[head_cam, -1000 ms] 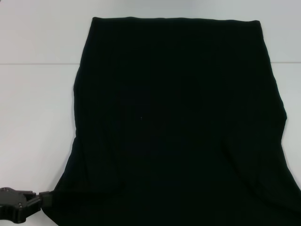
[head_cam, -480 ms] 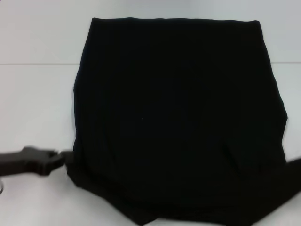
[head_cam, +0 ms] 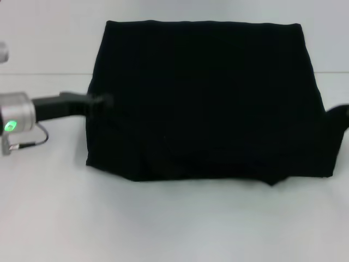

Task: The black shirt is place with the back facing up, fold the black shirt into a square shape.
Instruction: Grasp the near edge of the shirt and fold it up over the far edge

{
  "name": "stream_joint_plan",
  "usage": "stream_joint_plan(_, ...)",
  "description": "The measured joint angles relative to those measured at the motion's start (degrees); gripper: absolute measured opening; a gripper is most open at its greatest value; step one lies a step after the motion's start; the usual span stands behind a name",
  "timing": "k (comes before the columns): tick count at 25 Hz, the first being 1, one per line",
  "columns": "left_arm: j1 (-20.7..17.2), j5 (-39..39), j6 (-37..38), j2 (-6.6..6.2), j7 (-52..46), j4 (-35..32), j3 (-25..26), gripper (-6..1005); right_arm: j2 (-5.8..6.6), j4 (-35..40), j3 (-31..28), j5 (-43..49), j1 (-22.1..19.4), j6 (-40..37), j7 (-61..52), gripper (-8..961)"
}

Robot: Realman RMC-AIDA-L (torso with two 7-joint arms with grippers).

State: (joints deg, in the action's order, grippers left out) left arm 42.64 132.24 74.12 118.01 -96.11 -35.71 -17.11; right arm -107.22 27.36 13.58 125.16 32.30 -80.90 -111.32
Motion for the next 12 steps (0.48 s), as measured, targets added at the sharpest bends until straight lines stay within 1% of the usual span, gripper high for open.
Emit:
stream_joint_plan(5, 4.6, -0.8, -12.3, -0.01, 0.9, 3.5, -0.2, 31, -0.02, -0.7, 0.9, 0.2, 4.8, 10.3, -1.4, 55)
stream_joint_plan(8, 7.1, -1.2, -19.3, 0.18, 2.4, 6.0, -0.5, 32, 0.32, -3.2, 2.6, 0.3, 7.7, 17.0, -1.4, 56)
stream_joint_plan(9, 8.6, -1.8, -23.5, 0.39, 3.9, 7.4, -0.9, 32, 0.49, -4.8, 3.6, 0.3, 9.5, 21.4, -1.4, 56)
stream_joint_plan(10, 8.6, -1.8, -23.5, 0.39, 3.9, 7.4, -0.9, 32, 0.49, -4.8, 3.6, 0.3, 9.5, 21.4, -1.4, 57)
stream_joint_plan(12, 10.1, -2.7, -27.0, 0.65, 5.9, 8.7, -1.1, 32, 0.53, -5.8, 4.5, 0.3, 11.2, 25.8, -1.5, 57)
